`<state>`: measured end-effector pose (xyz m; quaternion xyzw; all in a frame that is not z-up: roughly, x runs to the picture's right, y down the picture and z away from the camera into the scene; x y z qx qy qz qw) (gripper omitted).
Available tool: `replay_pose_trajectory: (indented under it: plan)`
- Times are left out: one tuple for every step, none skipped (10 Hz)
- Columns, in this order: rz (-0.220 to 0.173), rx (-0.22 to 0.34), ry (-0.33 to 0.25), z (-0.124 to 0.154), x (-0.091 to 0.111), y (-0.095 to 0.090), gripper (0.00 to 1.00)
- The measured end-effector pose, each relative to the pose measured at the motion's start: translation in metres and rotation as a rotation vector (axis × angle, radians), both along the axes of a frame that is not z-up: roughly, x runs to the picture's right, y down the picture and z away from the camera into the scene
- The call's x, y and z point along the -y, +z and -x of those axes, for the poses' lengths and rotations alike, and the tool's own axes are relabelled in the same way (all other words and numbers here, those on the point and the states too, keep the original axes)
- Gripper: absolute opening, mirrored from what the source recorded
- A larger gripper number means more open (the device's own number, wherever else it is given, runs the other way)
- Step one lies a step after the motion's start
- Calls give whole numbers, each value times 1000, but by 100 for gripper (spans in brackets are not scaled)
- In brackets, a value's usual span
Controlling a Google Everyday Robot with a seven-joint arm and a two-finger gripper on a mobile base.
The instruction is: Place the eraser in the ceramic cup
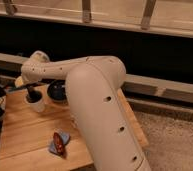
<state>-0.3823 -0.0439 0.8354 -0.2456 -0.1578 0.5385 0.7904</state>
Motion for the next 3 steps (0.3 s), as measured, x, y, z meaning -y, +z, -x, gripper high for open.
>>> replay_pose_trajectory:
  plan:
    - [0, 2, -1, 2, -1, -1, 87]
    - [0, 2, -1, 1, -2, -1, 87]
    - [0, 0, 0, -1, -1, 0, 87]
